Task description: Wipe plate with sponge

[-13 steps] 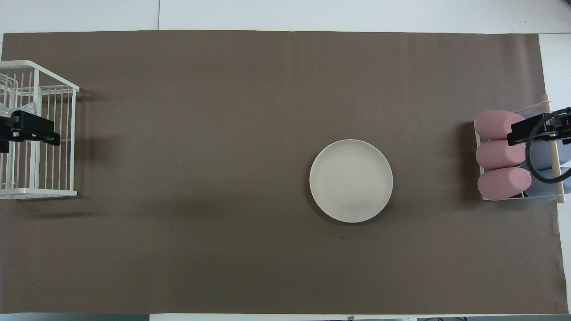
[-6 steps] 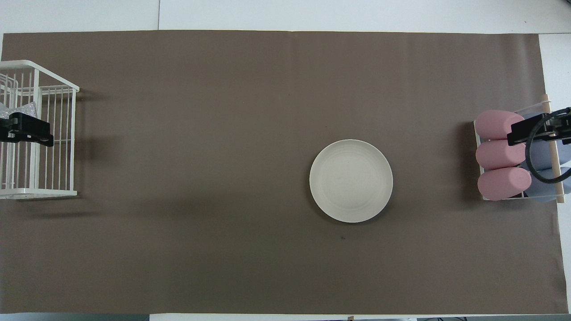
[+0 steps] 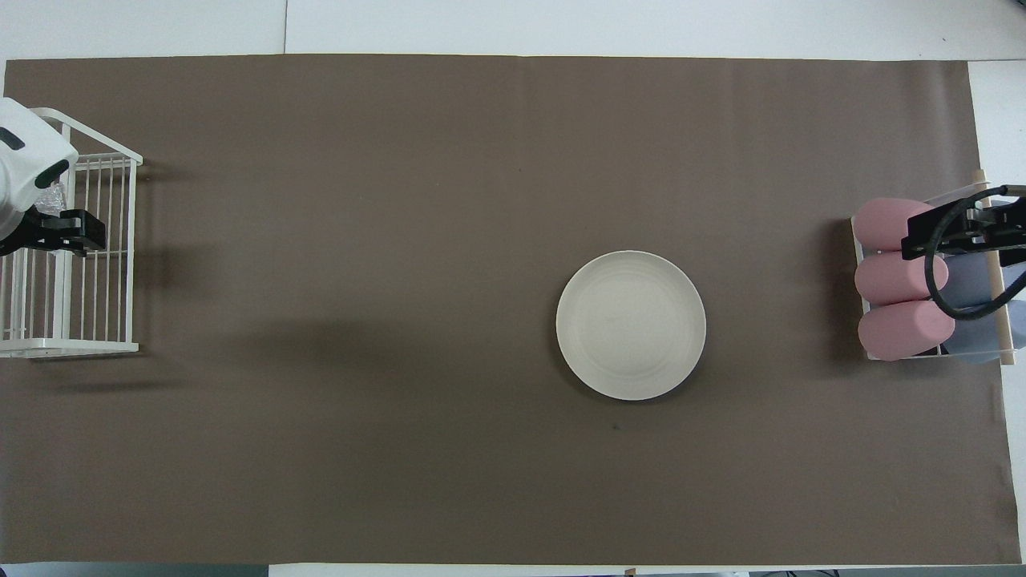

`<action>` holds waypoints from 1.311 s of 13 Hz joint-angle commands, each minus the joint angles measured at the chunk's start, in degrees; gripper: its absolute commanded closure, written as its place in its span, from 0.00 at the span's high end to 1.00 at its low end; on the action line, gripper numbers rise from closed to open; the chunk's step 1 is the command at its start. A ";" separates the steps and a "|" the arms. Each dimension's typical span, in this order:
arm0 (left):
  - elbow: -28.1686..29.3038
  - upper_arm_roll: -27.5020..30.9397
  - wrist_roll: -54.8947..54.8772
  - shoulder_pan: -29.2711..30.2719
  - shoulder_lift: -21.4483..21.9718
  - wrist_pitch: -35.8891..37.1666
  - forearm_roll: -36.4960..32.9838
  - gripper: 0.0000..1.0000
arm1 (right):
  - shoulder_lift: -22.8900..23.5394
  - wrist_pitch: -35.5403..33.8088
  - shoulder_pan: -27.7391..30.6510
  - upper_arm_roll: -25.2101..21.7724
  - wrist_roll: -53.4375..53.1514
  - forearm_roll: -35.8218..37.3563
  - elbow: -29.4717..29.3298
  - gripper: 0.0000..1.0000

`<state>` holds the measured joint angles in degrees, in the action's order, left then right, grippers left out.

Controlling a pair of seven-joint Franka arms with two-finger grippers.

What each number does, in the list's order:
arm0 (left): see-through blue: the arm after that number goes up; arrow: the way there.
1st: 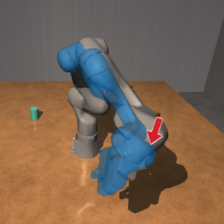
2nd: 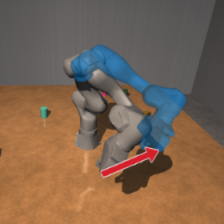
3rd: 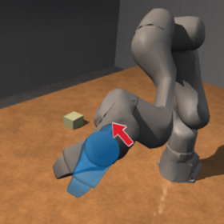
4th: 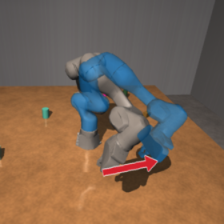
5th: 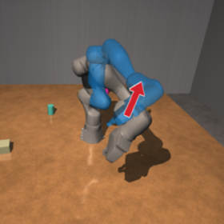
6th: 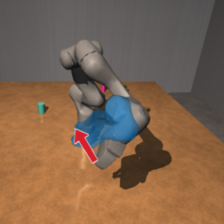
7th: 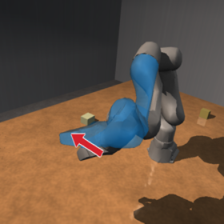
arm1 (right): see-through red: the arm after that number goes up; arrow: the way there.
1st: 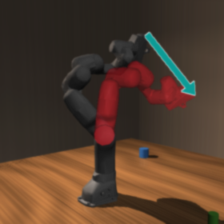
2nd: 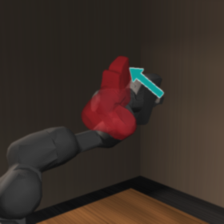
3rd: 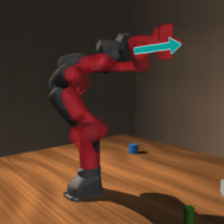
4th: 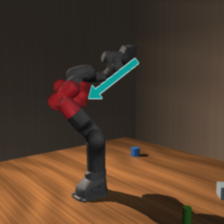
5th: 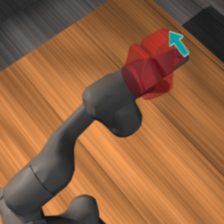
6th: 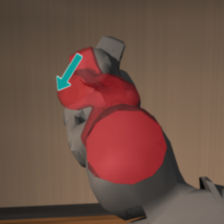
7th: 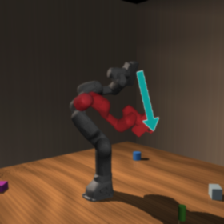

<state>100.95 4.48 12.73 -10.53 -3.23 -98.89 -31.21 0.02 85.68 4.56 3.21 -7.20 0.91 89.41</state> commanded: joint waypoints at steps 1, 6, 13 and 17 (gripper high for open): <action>1.18 0.62 3.70 -1.07 -4.40 -4.27 -8.84 1.00 | -2.56 2.20 -0.08 0.13 -9.10 -0.74 4.44 1.00; 2.94 0.71 11.07 -0.02 -10.02 -10.18 -19.22 1.00 | -3.45 3.01 -0.43 0.66 -14.49 -0.91 6.04 1.00; 2.76 0.71 11.88 0.33 -12.50 -11.68 -25.13 0.90 | -3.45 2.82 -10.88 0.92 -43.21 -1.00 5.78 1.00; 2.68 0.62 13.46 0.24 -12.50 -11.06 -24.95 0.26 | -3.10 5.21 -12.47 1.01 -60.18 -3.90 5.86 1.00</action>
<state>103.16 4.96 24.69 -10.22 -16.28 -109.72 -55.09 -1.99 90.08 -8.52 4.38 -61.71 -0.90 93.88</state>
